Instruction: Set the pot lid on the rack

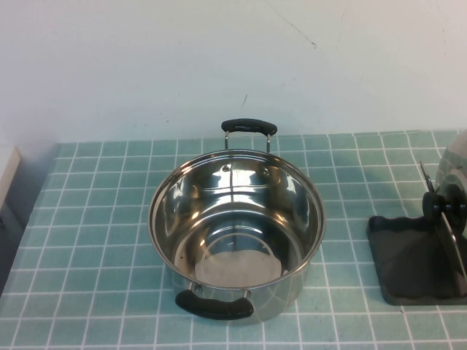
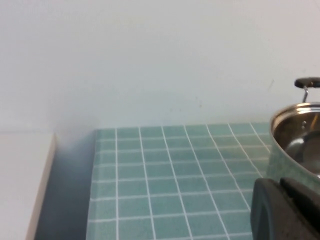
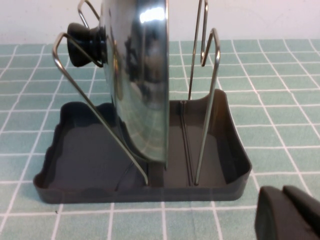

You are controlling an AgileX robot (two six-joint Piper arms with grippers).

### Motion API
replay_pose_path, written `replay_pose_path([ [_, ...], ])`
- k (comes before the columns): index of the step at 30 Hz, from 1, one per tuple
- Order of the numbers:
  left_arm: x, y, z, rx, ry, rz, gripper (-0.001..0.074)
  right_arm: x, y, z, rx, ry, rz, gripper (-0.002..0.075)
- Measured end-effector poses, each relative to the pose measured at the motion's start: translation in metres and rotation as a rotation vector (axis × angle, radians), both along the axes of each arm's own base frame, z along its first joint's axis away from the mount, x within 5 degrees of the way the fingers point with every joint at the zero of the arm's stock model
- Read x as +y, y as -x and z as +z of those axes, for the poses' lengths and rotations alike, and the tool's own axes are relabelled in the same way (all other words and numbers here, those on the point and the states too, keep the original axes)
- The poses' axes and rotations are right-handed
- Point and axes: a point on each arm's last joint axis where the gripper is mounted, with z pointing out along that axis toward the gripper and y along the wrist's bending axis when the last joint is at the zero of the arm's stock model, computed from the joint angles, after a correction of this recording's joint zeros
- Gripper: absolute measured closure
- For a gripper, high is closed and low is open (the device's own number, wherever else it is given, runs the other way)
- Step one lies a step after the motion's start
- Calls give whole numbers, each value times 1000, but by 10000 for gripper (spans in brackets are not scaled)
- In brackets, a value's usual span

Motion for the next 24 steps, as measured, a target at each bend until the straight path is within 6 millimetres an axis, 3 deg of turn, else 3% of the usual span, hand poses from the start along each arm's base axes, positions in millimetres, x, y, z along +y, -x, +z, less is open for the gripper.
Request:
replay_pose_path([
  [5,-2,-9,-16,-99,-11,76,737,0,0,0,0,0,0,729],
  [11,1,-17,-52,-63,16,155,736,0,0,0,0,0,0,729],
  [24,1,-15,-72,149,49,165,737,0,0,0,0,0,0,729],
])
